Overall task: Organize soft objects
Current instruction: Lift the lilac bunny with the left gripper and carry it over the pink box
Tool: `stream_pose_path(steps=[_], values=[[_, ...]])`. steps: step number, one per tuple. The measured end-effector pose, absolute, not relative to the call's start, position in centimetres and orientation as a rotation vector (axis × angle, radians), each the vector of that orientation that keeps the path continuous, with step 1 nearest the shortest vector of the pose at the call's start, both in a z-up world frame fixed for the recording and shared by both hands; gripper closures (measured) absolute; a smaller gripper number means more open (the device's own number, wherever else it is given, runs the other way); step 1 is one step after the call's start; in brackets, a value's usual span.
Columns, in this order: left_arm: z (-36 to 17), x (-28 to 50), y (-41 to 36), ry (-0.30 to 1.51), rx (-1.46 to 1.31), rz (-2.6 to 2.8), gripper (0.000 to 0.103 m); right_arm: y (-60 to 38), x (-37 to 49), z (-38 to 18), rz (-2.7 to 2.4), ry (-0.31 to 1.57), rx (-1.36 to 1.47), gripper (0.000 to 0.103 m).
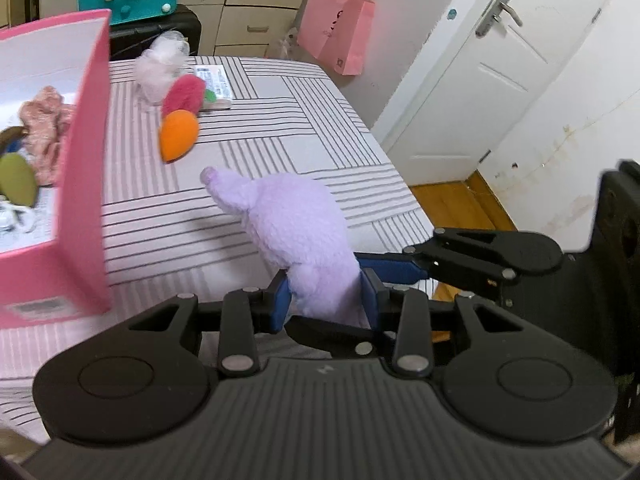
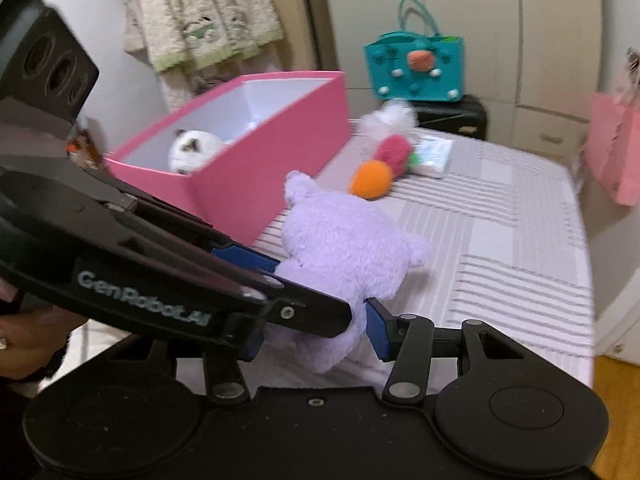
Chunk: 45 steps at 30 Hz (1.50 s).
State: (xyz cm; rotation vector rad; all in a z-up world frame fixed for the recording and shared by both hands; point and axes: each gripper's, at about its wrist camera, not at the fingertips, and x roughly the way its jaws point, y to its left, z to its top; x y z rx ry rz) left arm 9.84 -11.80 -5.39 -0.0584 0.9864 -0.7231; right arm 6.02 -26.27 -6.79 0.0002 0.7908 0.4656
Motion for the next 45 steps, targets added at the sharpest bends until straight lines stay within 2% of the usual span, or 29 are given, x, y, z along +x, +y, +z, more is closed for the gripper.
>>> stream_pose_path(steps=[12, 28, 33, 39, 45], values=[[-0.3, 7.9, -4.0, 0.936, -0.067, -0.763, 0.067, -19.7, 4.6, -1.4, 0.571, 0.729, -0.107, 0.047], [3.0, 10.9, 2.5, 0.830, -0.133, -0.675, 0.067, -13.3, 9.3, 1.8, 0.662, 0.682, -0.169, 0.047], [2.6, 13.1, 4.5, 0.791, -0.196, -0.664, 0.067, -11.6, 11.6, 1.9, 0.666, 0.650, -0.181, 0.047], [0.9, 17.6, 5.6, 0.815, -0.274, -0.634, 0.067, -10.5, 16.3, 0.8, 0.652, 0.695, -0.184, 0.048], [-0.8, 21.1, 6.0, 0.830, -0.316, -0.565, 0.070, -9.9, 20.7, -1.2, 0.655, 0.756, -0.178, 0.054]])
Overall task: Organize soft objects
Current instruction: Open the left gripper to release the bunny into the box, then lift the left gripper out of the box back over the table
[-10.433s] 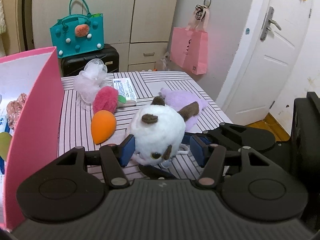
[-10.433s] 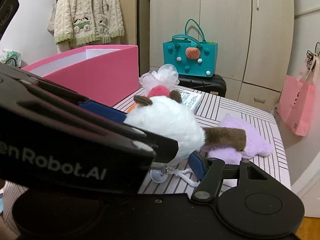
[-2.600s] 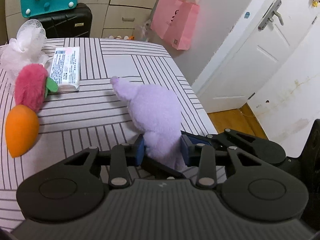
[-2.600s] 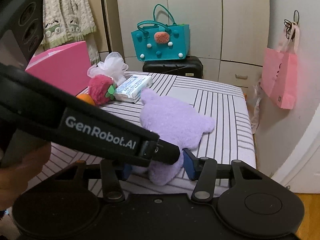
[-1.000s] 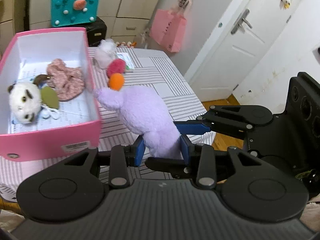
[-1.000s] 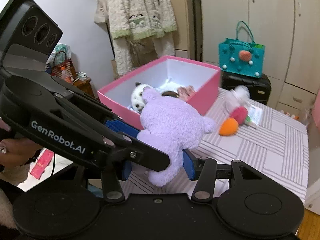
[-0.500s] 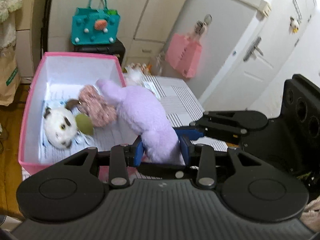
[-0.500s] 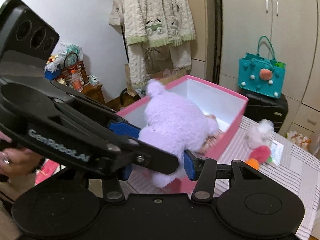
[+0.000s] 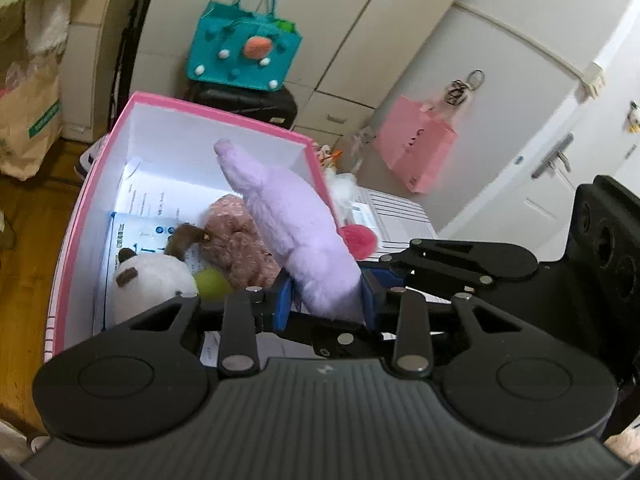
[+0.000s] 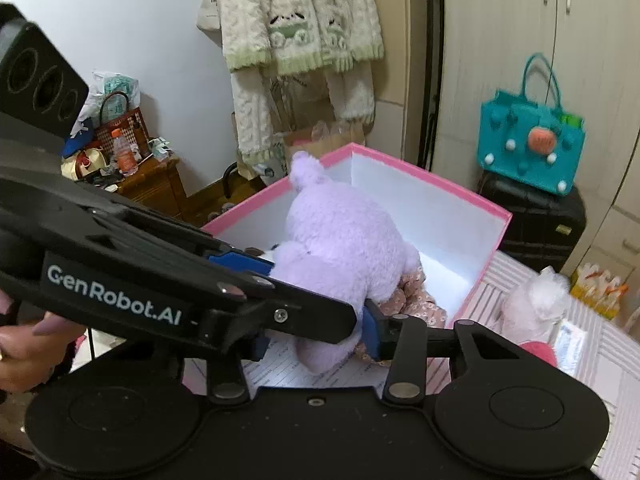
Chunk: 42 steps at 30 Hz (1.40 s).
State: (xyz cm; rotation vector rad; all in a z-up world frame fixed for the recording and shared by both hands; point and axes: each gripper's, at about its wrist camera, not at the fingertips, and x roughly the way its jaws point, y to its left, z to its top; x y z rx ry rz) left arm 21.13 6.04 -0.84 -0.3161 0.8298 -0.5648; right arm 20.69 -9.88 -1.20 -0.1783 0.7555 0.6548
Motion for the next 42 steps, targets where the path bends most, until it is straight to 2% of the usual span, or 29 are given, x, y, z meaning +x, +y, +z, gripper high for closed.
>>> stream_pose_path(steps=[7, 17, 23, 25, 31, 42], values=[[-2.8, 23.6, 6.5, 0.890, -0.351, -0.561, 0.070, -8.6, 21.3, -2.9, 0.588, 0.772, -0.246, 0.056], [-6.4, 26.9, 6.8, 1.017, -0.436, -0.519, 0.074, -6.4, 21.2, -4.2, 0.478, 0.774, -0.497, 0.056], [-6.9, 26.5, 6.2, 1.059, -0.392, -0.488, 0.074, -7.7, 19.5, -3.7, 0.509, 0.777, -0.426, 0.053], [-6.7, 26.0, 6.2, 1.066, -0.376, -0.490, 0.063, -8.5, 18.7, -3.3, 0.532, 0.771, -0.383, 0.052], [-4.5, 23.1, 7.3, 0.971, -0.290, -0.451, 0.048, -10.9, 16.9, -1.8, 0.582, 0.768, -0.227, 0.050], [0.2, 17.6, 8.5, 0.867, -0.111, -0.454, 0.042, -13.4, 14.0, 0.9, 0.601, 0.733, -0.143, 0.050]])
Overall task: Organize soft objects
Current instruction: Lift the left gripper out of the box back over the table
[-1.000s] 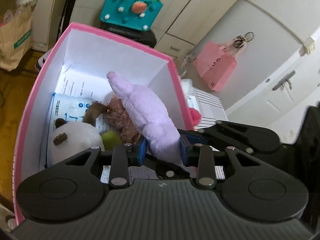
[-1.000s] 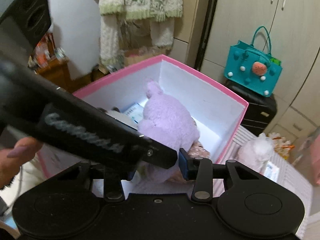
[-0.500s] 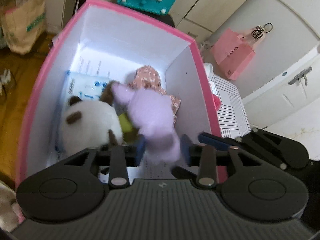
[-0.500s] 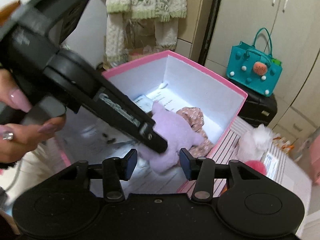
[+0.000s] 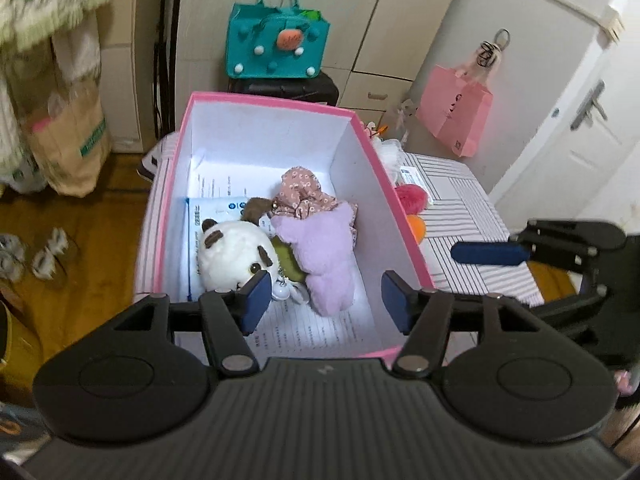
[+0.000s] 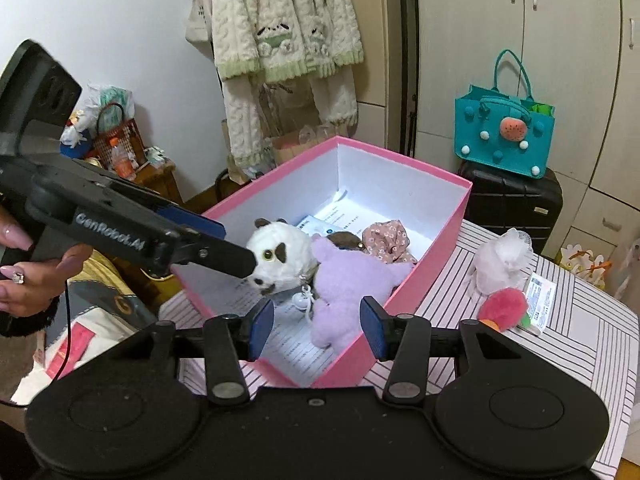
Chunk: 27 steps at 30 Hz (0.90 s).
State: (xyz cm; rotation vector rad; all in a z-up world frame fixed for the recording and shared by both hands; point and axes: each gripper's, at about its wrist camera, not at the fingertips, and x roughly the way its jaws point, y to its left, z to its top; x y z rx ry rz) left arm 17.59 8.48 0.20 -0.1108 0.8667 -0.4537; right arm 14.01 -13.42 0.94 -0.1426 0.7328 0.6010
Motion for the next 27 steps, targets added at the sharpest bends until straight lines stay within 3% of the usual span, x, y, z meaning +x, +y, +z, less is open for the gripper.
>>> stream_pose_path(steps=[7, 21, 27], values=[[3.0, 14.2, 7.7, 0.835, 0.003, -0.459, 0.039, -14.3, 11.5, 2.9, 0.602, 0.694, -0.158, 0.049], [3.5, 10.8, 4.1, 0.853, 0.076, -0.526, 0.039, -18.7, 8.1, 3.3, 0.541, 0.696, -0.138, 0.047], [5.0, 9.8, 1.8, 0.805, 0.105, -0.563, 0.030, -21.4, 7.0, 4.8, 0.480, 0.680, -0.138, 0.044]])
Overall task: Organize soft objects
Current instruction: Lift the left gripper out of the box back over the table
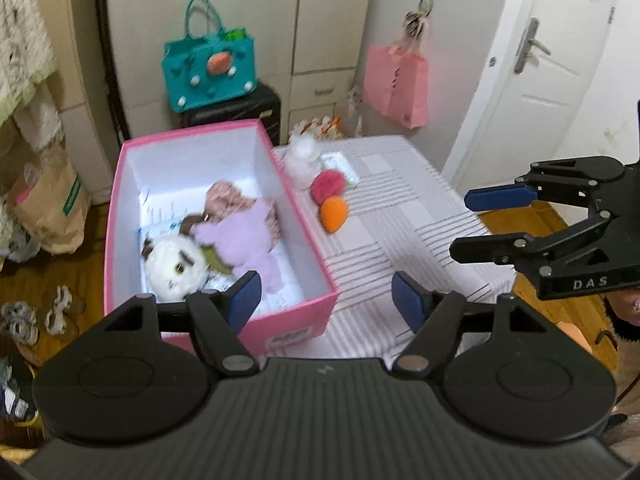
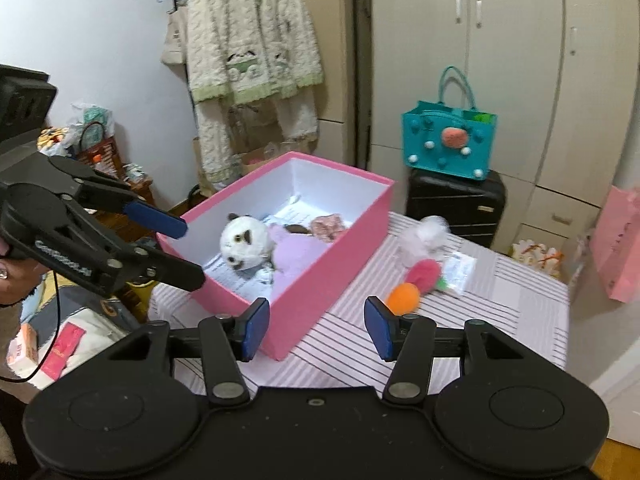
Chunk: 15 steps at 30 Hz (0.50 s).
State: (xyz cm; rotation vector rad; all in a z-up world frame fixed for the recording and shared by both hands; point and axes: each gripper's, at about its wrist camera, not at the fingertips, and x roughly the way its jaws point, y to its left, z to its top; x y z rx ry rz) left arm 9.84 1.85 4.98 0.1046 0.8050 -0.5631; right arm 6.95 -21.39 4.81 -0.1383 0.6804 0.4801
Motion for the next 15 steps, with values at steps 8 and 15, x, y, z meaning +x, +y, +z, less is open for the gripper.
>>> stream_pose_path(steps=[8, 15], values=[[5.2, 9.7, -1.4, 0.734, 0.129, -0.611, 0.026, -24.6, 7.0, 5.1, 0.424, 0.643, -0.125, 0.035], [4.5, 10.3, -4.2, 0.656, 0.139, -0.602, 0.026, -27.3, 8.8, 4.3, 0.422, 0.629, -0.086, 0.031]])
